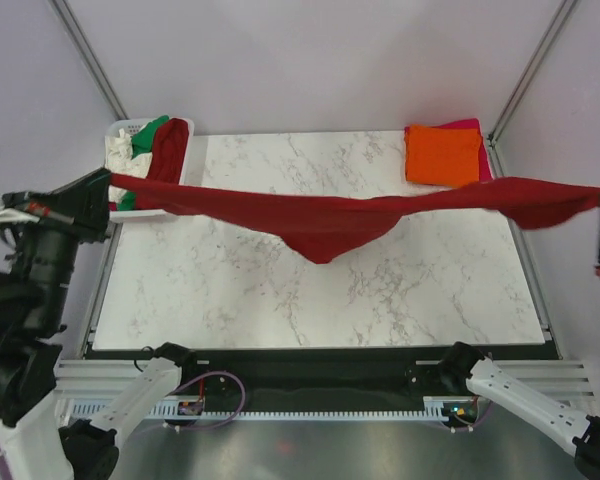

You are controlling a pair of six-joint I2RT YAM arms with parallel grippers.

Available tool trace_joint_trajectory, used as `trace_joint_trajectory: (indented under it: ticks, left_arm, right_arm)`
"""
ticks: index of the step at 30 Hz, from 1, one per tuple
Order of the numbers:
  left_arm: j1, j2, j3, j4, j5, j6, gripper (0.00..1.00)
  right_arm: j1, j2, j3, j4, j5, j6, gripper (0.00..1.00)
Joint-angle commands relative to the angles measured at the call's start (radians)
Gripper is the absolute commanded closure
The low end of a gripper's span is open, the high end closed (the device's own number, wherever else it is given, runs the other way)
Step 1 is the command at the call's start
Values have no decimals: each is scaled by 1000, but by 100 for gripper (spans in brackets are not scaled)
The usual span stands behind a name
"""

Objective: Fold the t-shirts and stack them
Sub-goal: Flatten the tshirt out

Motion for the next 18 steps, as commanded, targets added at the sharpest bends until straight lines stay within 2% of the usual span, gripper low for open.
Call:
trace_joint_trajectory:
  ticks: [1, 2, 4, 10, 15, 18]
  left_arm:
    - [-3, -43, 9, -31, 61, 62, 98]
    - [-3, -52, 14, -31, 64, 61, 98]
    - [-3, -60, 20, -33, 70, 56, 98]
    - [-3, 21, -11, -24, 47, 4, 98]
    - [-3, 243, 15, 4, -8, 19, 98]
    - [8, 404, 40, 12, -15, 10, 98]
  right_arm:
    - [-4, -23, 13, 84, -154, -111, 100]
    - [-4, -25, 21, 85, -195, -125, 100]
    - [-4, 20, 54, 78, -178, -138, 100]
    - [-3, 325, 192, 64, 75, -234, 100]
    - [-4, 621, 274, 166, 220, -384, 100]
    - [-80, 806, 338, 222, 190, -383, 100]
